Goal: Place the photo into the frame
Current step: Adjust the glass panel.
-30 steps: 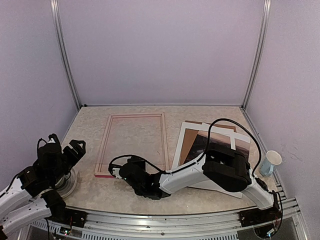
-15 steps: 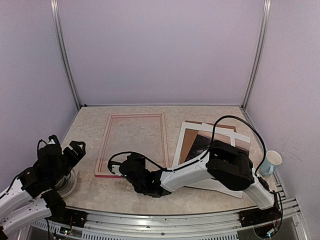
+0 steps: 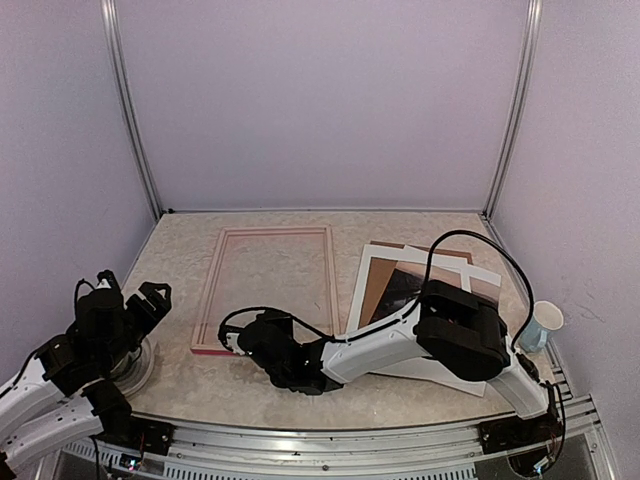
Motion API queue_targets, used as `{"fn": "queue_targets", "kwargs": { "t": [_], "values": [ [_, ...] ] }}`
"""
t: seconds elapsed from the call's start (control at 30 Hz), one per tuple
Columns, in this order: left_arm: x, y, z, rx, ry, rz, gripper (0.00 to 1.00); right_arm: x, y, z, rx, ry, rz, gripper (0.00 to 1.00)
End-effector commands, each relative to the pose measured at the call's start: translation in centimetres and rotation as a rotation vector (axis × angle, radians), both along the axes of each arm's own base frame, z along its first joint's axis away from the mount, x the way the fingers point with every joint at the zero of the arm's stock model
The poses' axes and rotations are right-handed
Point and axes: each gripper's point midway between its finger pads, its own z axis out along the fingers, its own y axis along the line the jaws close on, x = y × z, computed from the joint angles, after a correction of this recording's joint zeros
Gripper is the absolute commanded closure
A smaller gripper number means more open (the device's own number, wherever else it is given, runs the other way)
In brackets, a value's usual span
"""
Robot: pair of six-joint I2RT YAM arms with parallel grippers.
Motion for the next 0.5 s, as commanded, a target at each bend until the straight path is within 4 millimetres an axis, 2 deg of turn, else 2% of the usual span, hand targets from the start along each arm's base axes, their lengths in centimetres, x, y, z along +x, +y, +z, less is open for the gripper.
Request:
{"fn": "queue_targets", "kwargs": {
  "t": [0.0,0.47],
  "values": [
    [-0.1,0.5,-0.5,0.011,0.012,0.020,0.01,0.5,-1.0,2.4,0.038,-0.009,-0.051,1.00],
    [-0.2,0.5,-0.6,0.006,0.011,0.020,0.01,0.7,-0.6,3.9,0.047,-0.048,-0.051,1.00]
  ]
}}
